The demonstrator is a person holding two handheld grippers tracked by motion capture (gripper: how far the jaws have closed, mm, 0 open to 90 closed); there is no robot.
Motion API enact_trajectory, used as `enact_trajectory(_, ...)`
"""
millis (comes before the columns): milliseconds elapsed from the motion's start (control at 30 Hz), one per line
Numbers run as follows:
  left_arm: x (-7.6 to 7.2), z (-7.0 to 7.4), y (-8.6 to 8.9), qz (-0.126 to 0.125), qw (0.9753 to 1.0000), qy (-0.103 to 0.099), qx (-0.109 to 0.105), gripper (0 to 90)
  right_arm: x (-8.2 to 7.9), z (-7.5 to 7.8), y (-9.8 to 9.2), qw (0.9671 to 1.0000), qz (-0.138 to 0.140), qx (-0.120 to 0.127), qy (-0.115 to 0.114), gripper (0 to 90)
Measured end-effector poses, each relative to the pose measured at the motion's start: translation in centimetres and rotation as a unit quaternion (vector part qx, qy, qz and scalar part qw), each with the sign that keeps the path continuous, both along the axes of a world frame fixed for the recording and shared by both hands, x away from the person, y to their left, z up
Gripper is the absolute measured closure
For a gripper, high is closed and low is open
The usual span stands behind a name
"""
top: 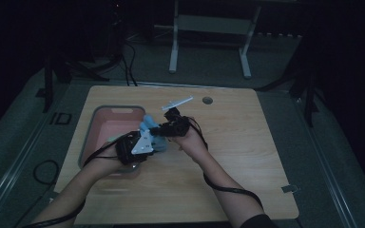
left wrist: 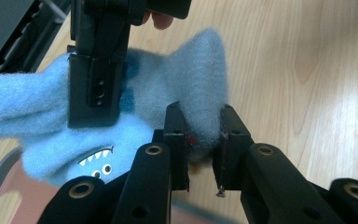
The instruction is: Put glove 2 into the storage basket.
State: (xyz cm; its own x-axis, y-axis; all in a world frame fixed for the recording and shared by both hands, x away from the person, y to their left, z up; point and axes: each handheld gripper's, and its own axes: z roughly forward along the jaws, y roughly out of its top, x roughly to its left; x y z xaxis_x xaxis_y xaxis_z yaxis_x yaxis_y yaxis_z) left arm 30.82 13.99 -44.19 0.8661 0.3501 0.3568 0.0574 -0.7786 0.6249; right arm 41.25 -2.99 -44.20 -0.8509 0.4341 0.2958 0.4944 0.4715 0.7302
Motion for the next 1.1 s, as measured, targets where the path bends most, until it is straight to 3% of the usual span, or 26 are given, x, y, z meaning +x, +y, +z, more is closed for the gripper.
enact_trajectory(367, -0.3, -0.6, 4.6, 0.032, 0.9994, 0.014, 0.005, 78.1, 0.2, -0.5, 5.1, 0.9997, 0.02, 0.007, 0.012, 78.5)
enact_trajectory(733, -1.2, -1.6, 8.7, 0.051, 0.9981, 0.031, 0.016, 78.0, 0.0, -2.1, 10.0, 0.9988, 0.043, 0.005, 0.024, 78.5)
enact_trajectory(900, -1.3, -2.6, 10.0, 0.049, 0.9977, 0.045, 0.015, 78.0, 0.0, -3.2, 11.2, 0.9983, 0.049, 0.003, 0.033, 78.5)
enact_trajectory(1100, -0.5, -4.0, 10.2, 0.047, 0.9963, 0.067, 0.024, 77.9, 0.2, -4.6, 11.9, 0.9977, 0.047, -0.016, 0.046, 78.4)
